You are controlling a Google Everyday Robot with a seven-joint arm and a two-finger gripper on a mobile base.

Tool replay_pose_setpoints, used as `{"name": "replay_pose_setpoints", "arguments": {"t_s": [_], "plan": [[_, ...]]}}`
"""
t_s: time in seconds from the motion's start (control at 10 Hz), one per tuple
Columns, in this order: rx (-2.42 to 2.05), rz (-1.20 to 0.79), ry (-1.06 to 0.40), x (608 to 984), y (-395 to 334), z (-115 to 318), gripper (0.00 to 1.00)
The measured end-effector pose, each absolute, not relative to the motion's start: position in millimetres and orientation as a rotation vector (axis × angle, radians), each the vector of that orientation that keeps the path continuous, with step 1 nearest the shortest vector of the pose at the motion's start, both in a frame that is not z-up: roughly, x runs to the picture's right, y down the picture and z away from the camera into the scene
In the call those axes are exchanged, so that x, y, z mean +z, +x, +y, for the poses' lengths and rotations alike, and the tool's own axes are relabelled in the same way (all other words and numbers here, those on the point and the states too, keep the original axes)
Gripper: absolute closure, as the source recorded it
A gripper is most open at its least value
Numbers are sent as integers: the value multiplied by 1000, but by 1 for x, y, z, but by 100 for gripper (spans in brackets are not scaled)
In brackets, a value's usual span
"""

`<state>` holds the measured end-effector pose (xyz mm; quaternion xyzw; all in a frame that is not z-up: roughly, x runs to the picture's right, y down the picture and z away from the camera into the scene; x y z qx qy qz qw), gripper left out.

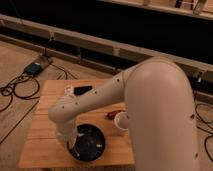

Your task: Drag the ceramic bowl in a circle

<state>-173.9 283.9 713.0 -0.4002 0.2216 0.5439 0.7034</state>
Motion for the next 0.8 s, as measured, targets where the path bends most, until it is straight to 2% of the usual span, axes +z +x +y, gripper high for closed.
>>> {"name": "replay_pose_setpoints", "arguments": {"t_s": [0.3, 0.6, 0.8], "plan": [[1254, 509, -828, 765, -141, 251, 100], [1178, 452, -803, 795, -183, 219, 100], [1110, 413, -810, 794, -221, 214, 100]]}}
